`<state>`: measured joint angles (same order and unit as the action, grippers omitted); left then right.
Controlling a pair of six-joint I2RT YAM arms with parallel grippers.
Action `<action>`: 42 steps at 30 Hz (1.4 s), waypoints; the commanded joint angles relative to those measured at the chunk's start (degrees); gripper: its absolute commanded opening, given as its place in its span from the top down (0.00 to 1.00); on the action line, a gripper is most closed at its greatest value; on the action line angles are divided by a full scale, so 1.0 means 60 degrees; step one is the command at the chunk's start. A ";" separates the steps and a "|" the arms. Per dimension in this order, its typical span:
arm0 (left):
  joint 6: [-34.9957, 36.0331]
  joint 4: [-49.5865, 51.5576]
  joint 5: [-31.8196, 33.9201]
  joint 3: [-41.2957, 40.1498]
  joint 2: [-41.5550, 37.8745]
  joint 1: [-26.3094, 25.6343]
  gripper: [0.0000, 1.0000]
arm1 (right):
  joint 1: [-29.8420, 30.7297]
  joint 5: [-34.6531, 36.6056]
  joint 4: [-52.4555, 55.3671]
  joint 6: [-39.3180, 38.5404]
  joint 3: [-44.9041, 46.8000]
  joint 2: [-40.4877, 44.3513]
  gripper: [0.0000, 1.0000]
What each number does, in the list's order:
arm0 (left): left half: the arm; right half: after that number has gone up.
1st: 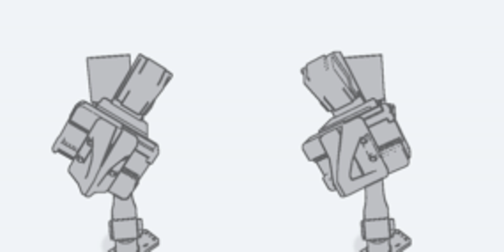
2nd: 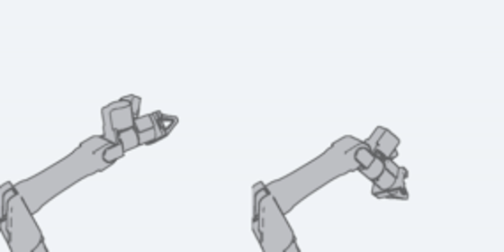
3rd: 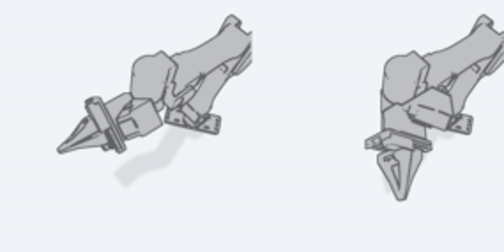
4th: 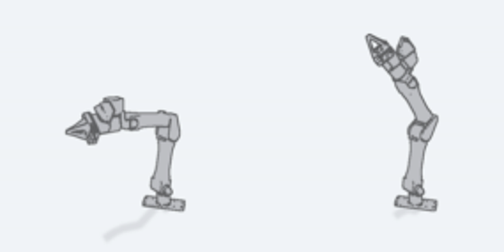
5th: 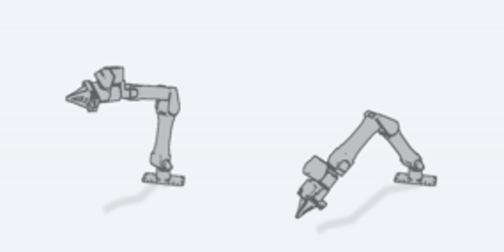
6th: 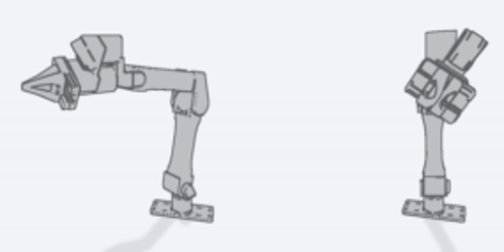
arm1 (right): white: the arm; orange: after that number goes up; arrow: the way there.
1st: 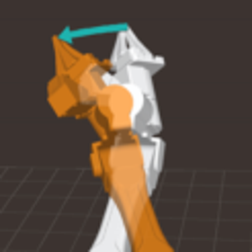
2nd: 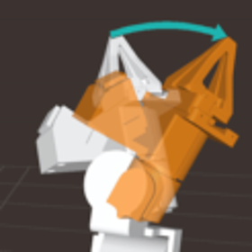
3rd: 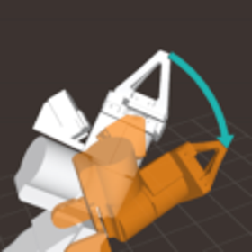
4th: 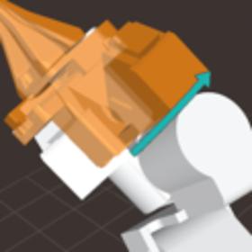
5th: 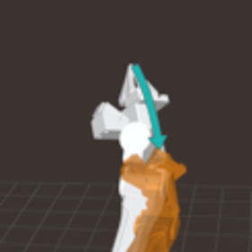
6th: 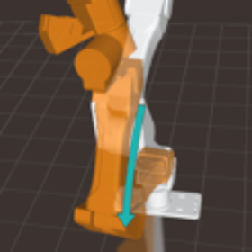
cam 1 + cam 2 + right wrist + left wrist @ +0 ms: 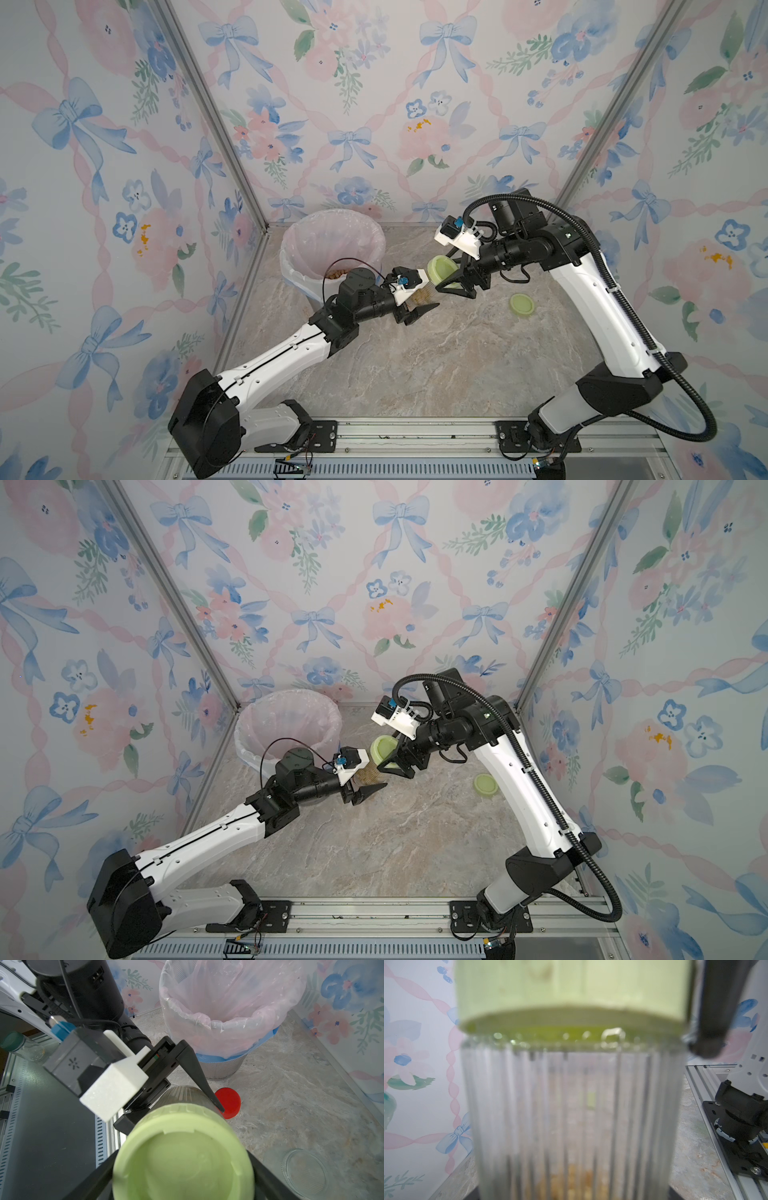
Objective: Empty moldy peanuts from jars
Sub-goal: Unscrew the lid from the jar.
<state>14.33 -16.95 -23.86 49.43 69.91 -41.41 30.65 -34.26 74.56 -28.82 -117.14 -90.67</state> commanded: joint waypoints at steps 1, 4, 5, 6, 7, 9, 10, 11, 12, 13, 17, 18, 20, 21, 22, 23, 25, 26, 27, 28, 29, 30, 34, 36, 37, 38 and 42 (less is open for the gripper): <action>-0.0087 -0.0925 -0.0052 0.0487 -0.0239 0.0031 1.00 | -0.0121 0.0037 0.0292 -0.0107 -0.0239 -0.0086 0.10; -0.0060 -0.0939 -0.0009 0.0507 -0.0203 0.0027 1.00 | -0.0174 0.0141 0.0127 0.0020 -0.0170 0.0000 0.05; -0.0065 -0.0925 -0.0008 0.0507 -0.0216 0.0023 1.00 | -0.0222 0.0158 0.0029 0.0086 -0.0117 0.0048 0.03; -0.0058 -0.0921 -0.0008 0.0507 -0.0214 0.0028 1.00 | -0.0292 0.0157 -0.0105 0.0162 -0.0042 0.0106 0.01; -0.0048 -0.0914 -0.0008 0.0507 -0.0221 0.0030 1.00 | -0.0340 0.0155 -0.0181 0.0215 0.0015 0.0137 0.01; -0.0051 -0.0909 -0.0005 0.0514 -0.0237 0.0027 1.00 | -0.0457 0.0151 -0.0336 0.0329 0.0134 0.0213 0.01; -0.0052 -0.0910 -0.0001 0.0507 -0.0240 0.0031 1.00 | -0.0480 0.0143 -0.0368 0.0368 0.0176 0.0240 0.01; -0.0052 -0.0909 -0.0008 0.0496 -0.0253 0.0026 1.00 | -0.0502 0.0152 -0.0409 0.0418 0.0227 0.0271 0.02; -0.0049 -0.0910 0.0008 0.0507 -0.0257 0.0030 1.00 | -0.0509 0.0180 -0.0426 0.0466 0.0263 0.0288 0.02; -0.0037 -0.0909 0.0006 0.0518 -0.0259 0.0023 1.00 | -0.0517 0.0151 -0.0418 0.0474 0.0279 0.0310 0.03; -0.0027 -0.0910 0.0007 0.0550 -0.0212 0.0018 1.00 | -0.0516 0.0085 -0.0662 0.0603 0.0654 0.0541 0.02; -0.0029 -0.0906 0.0007 0.0563 -0.0211 0.0028 1.00 | -0.0517 0.0050 -0.0737 0.0613 0.0770 0.0612 0.03; -0.0029 -0.0896 0.0019 0.0580 -0.0197 0.0026 1.00 | -0.0523 -0.0027 -0.0837 0.0650 0.0969 0.0724 0.03; -0.0027 -0.0905 0.0032 0.0593 -0.0195 0.0030 1.00 | -0.0516 -0.0031 -0.0898 0.0685 0.1082 0.0788 0.03; -0.0028 -0.0910 0.0043 0.0595 -0.0195 0.0030 1.00 | -0.0519 -0.0030 -0.0944 0.0702 0.1169 0.0835 0.02; -0.0023 -0.0910 0.0052 0.0609 -0.0196 0.0020 1.00 | -0.0524 -0.0056 -0.0949 0.0707 0.1246 0.0872 0.03; -0.0020 -0.0904 0.0054 0.0624 -0.0182 0.0030 1.00 | -0.0514 -0.0070 -0.0985 0.0756 0.1364 0.0943 0.03; -0.0015 -0.0902 0.0050 0.0624 -0.0165 0.0021 1.00 | -0.0524 -0.0080 -0.1023 0.0789 0.1424 0.0996 0.03; -0.0025 -0.0909 0.0066 0.0623 -0.0164 0.0030 1.00 | -0.0523 -0.0101 -0.1078 0.0814 0.1499 0.1041 0.02; -0.0022 -0.0909 0.0077 0.0631 -0.0142 0.0023 1.00 | -0.0530 -0.0114 -0.1115 0.0840 0.1553 0.1084 0.03; -0.0018 -0.0901 0.0085 0.0629 -0.0139 0.0027 1.00 | -0.0525 -0.0095 -0.1169 0.0854 0.1617 0.1125 0.03; -0.0019 -0.0910 0.0080 0.0631 -0.0138 0.0023 1.00 | -0.0534 -0.0072 -0.1252 0.0899 0.1680 0.1173 0.03; -0.0004 -0.0901 0.0102 0.0637 -0.0163 0.0024 1.00 | -0.0648 -0.0072 -0.1313 0.1018 0.1840 0.1309 0.03; 0.0024 -0.0901 0.0138 0.0638 -0.0182 0.0043 1.00 | -0.0675 -0.0089 -0.1299 0.1057 0.1919 0.1384 0.03; 0.0016 -0.0899 0.0139 0.0636 -0.0169 0.0037 1.00 | -0.0680 -0.0065 -0.1304 0.1066 0.1969 0.1433 0.03; 0.0029 -0.0895 0.0139 0.0646 -0.0159 0.0044 1.00 | -0.0693 -0.0046 -0.1356 0.1103 0.2048 0.1494 0.03; 0.0029 -0.0893 0.0140 0.0661 -0.0142 0.0063 1.00 | -0.0796 -0.0047 -0.1517 0.1212 0.2375 0.1726 0.02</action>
<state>14.35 -17.06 -22.37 50.59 69.91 -41.41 26.79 -34.28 66.61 -22.83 -104.14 -82.13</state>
